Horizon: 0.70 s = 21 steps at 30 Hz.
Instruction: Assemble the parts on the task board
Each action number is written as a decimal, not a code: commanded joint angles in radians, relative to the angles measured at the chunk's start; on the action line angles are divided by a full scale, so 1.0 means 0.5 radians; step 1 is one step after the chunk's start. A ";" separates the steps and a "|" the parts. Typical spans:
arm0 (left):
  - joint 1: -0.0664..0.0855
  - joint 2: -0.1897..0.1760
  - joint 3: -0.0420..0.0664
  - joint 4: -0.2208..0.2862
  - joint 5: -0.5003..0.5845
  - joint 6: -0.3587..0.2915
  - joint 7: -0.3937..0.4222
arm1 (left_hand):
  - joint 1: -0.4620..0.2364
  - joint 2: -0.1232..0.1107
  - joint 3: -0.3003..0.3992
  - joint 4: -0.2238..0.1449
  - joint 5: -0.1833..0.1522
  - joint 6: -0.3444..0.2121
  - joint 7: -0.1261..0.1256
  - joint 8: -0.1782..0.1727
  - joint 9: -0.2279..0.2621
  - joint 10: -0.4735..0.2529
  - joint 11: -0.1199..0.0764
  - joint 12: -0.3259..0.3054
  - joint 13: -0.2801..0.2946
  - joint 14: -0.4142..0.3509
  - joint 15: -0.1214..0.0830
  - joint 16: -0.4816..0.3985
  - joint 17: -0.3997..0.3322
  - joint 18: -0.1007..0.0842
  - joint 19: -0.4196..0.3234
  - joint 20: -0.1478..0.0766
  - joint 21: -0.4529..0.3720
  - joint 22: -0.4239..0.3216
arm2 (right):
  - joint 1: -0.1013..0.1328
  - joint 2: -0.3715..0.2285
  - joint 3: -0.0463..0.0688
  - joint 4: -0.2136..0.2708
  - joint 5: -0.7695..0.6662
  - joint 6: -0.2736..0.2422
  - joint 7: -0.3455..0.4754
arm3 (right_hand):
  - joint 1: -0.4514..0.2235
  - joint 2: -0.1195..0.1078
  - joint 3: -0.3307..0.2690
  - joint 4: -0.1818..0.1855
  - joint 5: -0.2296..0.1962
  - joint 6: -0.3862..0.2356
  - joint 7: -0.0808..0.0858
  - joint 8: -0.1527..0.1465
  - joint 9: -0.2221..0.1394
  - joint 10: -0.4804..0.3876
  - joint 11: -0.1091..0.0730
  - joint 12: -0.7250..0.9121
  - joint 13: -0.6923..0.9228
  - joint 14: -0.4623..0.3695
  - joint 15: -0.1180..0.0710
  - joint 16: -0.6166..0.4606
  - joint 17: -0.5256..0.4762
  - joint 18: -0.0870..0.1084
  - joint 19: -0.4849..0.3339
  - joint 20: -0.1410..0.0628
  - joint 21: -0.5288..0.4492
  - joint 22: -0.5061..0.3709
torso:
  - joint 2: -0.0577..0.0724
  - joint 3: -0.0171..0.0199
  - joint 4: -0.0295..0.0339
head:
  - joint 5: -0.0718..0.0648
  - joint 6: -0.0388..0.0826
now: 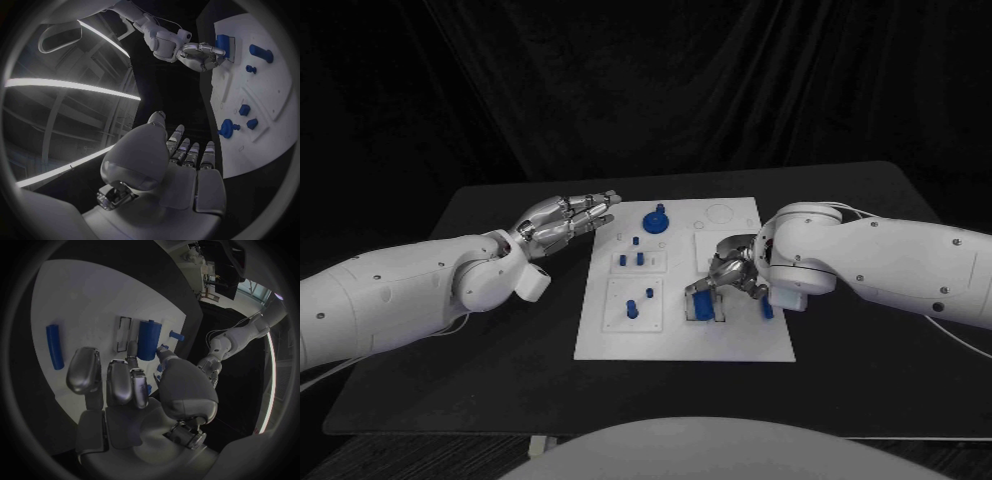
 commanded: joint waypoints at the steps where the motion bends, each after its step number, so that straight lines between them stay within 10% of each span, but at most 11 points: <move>1: -0.003 0.004 0.002 0.002 0.008 0.025 0.018 | 0.020 -0.003 0.000 -0.014 0.008 0.003 0.001 0.009 0.001 0.000 0.012 0.002 0.001 0.006 0.014 -0.007 -0.002 0.015 -0.002 0.018 -0.007 -0.003 | -0.006 -0.005 0.001 0.008 -0.011 0.033 -0.030 | -0.028 0.001 -0.011 0.011 -0.033 0.003 0.005 -0.008 -0.003 0.212 0.010 0.005 0.526 0.051 0.009 -0.014 -0.005 0.028 0.004 0.010 -0.016 0.291 | 0.000 0.0001 0.000 | 0.002 0.000; 21: -0.008 0.006 0.002 -0.002 0.008 0.035 0.005 | 0.022 -0.003 0.001 -0.017 0.010 0.002 0.001 0.011 0.001 -0.001 0.011 0.000 0.001 0.006 0.016 -0.007 -0.002 0.014 -0.002 0.018 -0.007 -0.003 | -0.006 -0.013 0.001 0.000 -0.029 0.001 -0.030 | -0.121 0.037 -0.126 0.143 -0.339 -0.007 0.005 0.008 -0.017 0.212 0.011 0.005 0.526 0.049 0.010 -0.024 -0.020 0.030 0.007 0.011 -0.046 0.293 | 0.001 0.0001 0.001 | 0.003 0.000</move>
